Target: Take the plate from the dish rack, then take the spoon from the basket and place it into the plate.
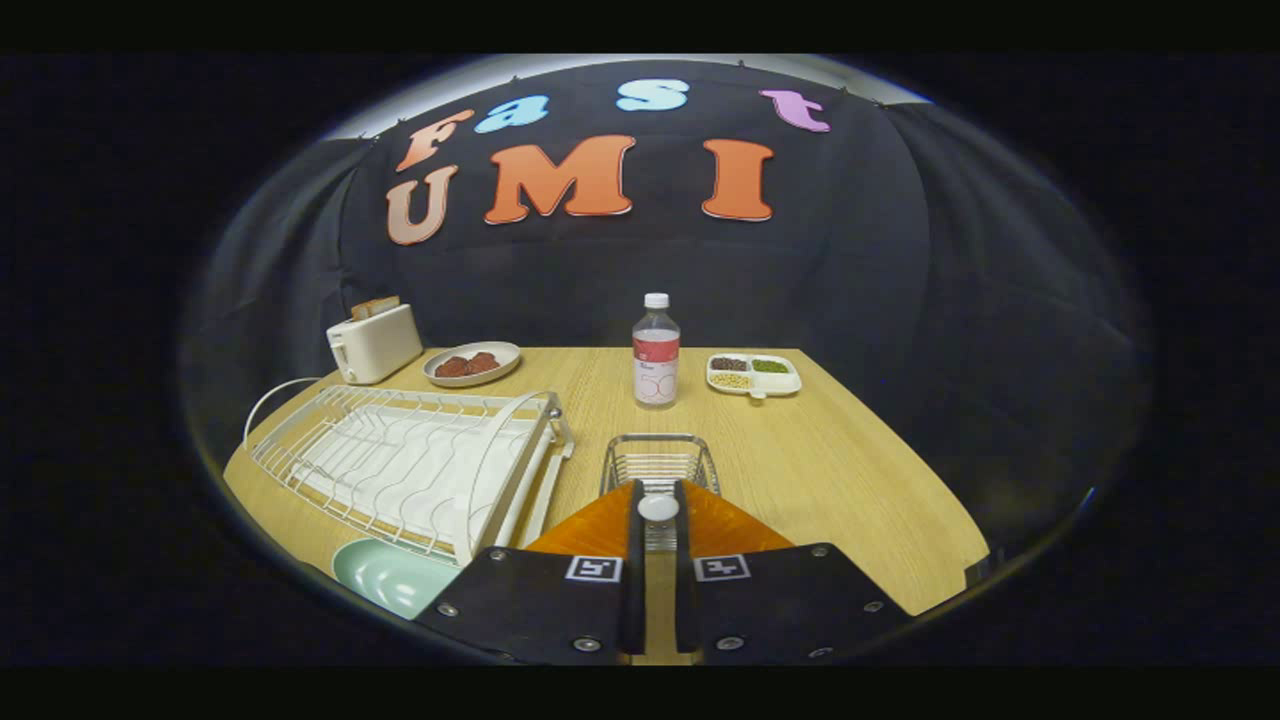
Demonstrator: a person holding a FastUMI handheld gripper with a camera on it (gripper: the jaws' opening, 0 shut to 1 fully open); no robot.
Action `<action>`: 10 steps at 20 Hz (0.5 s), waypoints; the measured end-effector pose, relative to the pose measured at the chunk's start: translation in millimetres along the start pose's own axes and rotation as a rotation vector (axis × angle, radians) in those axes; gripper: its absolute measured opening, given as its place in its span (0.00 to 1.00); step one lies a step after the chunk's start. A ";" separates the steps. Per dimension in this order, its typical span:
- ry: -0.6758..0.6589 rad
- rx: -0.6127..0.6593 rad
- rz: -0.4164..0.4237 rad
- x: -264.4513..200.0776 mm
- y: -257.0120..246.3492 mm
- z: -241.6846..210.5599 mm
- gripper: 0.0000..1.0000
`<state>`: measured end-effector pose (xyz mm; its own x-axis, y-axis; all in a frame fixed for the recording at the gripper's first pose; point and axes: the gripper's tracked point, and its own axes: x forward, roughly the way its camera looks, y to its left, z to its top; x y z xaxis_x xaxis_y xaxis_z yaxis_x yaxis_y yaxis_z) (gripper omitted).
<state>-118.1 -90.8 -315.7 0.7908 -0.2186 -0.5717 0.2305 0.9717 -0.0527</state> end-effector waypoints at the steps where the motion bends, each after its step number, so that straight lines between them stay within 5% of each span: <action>1: -0.008 0.002 -0.006 -2.6 -3.1 6.7 0.10; 10: -0.083 -0.006 0.066 -51.9 -4.1 67.1 0.10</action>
<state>-122.0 -89.4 -230.9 0.8485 -0.1601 -0.5044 0.1727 0.9847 -0.0221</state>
